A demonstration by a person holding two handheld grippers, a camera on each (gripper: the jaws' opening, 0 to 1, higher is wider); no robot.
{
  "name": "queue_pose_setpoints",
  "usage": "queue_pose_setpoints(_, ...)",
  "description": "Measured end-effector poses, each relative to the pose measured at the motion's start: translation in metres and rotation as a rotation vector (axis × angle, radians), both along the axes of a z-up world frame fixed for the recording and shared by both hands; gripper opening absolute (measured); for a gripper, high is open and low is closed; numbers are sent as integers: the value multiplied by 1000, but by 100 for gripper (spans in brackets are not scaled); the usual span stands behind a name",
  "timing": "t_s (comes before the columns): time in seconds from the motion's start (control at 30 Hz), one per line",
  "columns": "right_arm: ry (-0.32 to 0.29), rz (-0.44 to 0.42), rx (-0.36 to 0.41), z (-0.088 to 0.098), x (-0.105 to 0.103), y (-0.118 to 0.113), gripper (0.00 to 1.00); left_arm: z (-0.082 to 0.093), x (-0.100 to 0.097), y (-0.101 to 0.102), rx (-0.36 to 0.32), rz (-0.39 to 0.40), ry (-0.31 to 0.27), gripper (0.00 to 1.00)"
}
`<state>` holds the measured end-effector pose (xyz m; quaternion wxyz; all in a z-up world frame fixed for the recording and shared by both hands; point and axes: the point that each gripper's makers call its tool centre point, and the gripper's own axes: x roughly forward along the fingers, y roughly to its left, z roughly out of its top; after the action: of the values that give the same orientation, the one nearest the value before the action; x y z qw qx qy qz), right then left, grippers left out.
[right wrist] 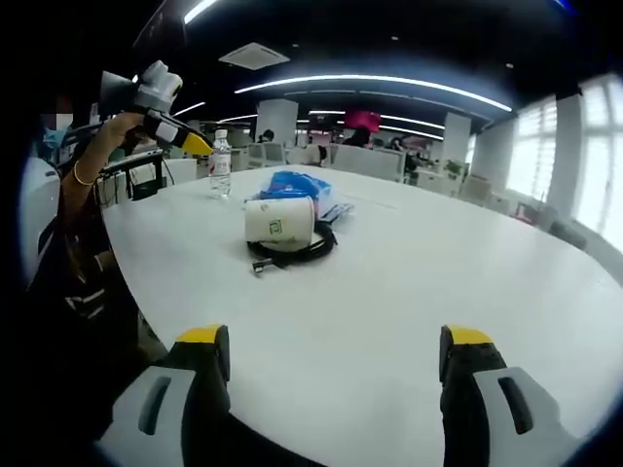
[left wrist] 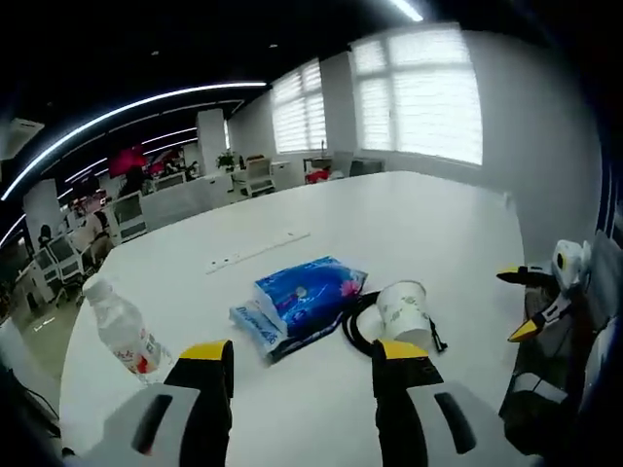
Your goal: Arrange the tabletop items into an orderly group along one side of the table until the central work area is clear of visible clutter.
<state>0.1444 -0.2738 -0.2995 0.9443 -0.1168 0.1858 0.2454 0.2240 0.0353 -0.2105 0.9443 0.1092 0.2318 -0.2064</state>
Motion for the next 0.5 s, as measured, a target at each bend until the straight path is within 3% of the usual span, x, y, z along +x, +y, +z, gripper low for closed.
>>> queue_pose_setpoints(0.03, -6, 0, 2, 1, 0, -1, 86, -7, -2, -2, 4, -2, 37, 57)
queue_pose_setpoints(0.5, -12, 6, 21, 5, -2, 0, 88, -12, -2, -43, -37, -91, 64, 56)
